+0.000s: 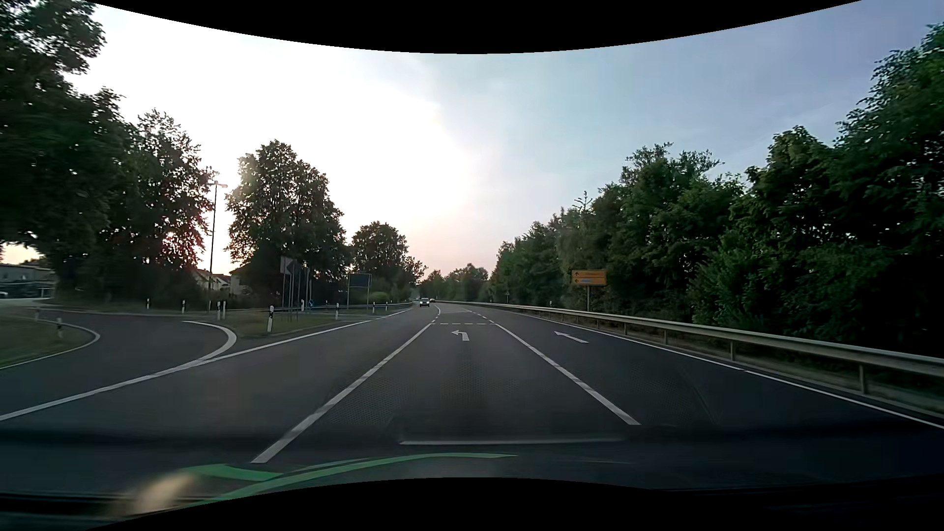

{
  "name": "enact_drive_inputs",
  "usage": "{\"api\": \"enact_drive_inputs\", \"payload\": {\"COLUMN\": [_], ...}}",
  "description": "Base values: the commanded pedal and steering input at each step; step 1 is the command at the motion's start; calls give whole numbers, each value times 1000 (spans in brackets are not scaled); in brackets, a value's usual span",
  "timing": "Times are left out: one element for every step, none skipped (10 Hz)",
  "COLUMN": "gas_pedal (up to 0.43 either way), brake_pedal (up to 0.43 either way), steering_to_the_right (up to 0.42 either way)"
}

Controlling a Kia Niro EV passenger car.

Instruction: Follow the waypoints while adhering to traffic rules and regulations

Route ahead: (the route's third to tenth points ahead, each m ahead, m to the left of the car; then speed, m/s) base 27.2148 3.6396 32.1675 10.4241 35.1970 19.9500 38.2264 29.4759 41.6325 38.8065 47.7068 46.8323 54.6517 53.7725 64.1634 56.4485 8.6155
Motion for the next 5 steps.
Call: {"api": "enact_drive_inputs", "payload": {"gas_pedal": [0,0,0,0,0], "brake_pedal": [207,195,159,152,140], "steering_to_the_right": [-3,-3,-2,-1,-1]}}
